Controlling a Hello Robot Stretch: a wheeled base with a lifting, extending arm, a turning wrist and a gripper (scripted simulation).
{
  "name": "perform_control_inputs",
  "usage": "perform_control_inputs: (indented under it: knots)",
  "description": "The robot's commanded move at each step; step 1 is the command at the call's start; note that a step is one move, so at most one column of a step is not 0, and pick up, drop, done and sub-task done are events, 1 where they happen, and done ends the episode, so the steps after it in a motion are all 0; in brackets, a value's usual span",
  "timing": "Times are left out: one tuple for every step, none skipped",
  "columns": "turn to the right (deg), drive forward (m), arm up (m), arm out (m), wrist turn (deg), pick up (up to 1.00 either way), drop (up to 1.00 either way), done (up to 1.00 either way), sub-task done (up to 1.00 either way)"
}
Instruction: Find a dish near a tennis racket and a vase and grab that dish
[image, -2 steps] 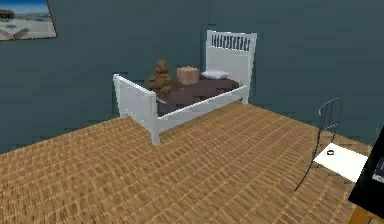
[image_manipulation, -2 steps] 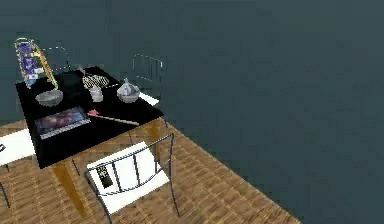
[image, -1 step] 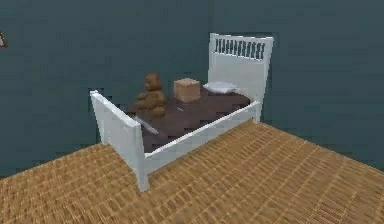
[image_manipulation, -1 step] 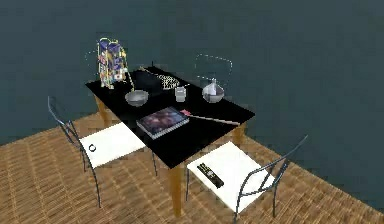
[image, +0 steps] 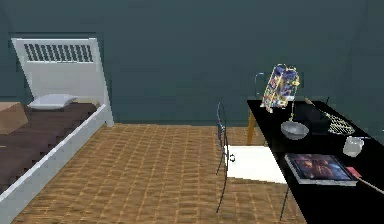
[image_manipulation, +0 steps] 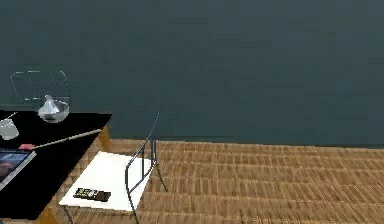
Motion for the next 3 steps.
perform_control_inputs:
  knots:
    - [0.0,0.40,0.00,0.00,0.0,0.00,0.00,0.00,0.00]
    - [-45.0,0.00,0.00,0.00,0.0,0.00,0.00,0.00,0.00]
    - [45.0,0.00,0.00,0.00,0.0,0.00,0.00,0.00,0.00]
